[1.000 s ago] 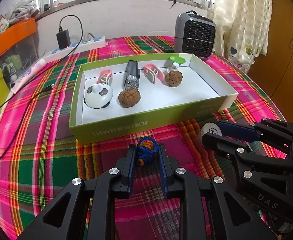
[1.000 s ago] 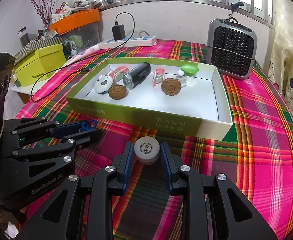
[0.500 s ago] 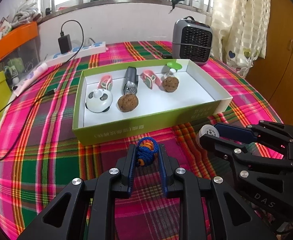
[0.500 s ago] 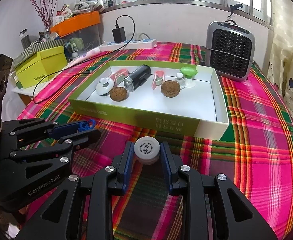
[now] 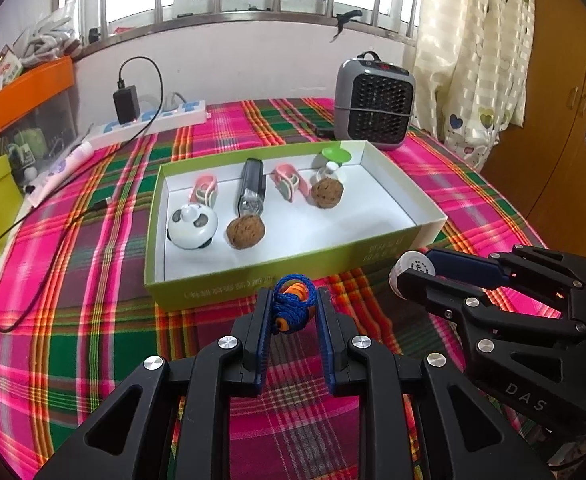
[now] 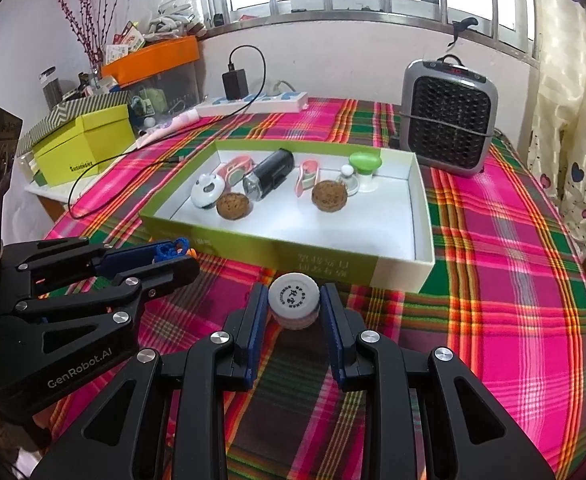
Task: Organize objects
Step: 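Lift the rope ball and white container and carry them over the box lid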
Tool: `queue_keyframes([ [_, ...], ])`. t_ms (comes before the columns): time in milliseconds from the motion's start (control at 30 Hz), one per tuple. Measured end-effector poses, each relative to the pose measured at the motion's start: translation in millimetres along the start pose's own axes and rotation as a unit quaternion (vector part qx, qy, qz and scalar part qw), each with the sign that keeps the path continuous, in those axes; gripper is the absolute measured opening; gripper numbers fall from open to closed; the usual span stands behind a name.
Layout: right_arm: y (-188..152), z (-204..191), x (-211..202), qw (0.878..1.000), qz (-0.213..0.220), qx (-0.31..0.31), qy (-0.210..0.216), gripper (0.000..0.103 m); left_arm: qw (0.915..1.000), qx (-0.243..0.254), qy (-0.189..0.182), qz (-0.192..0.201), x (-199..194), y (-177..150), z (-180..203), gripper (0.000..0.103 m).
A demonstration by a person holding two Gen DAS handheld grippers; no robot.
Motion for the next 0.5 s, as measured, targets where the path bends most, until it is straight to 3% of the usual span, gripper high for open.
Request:
queue_keyframes([
  [500, 20.9, 16.0, -10.5, 1.000, 0.015, 0.002, -0.008, 0.028, 0.9999, 0.000, -0.001, 0.010, -4.4, 24.9, 4.5, 0.019],
])
Point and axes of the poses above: each gripper's, at about its wrist camera, not at the fingertips, and x roughly the way its jaws point, z to its right, y to its top, the point moved 10 cm from there along x, roughly the way its jaws point, and after that the axes turned 13 degrees about -z, right-handed, at the moved point
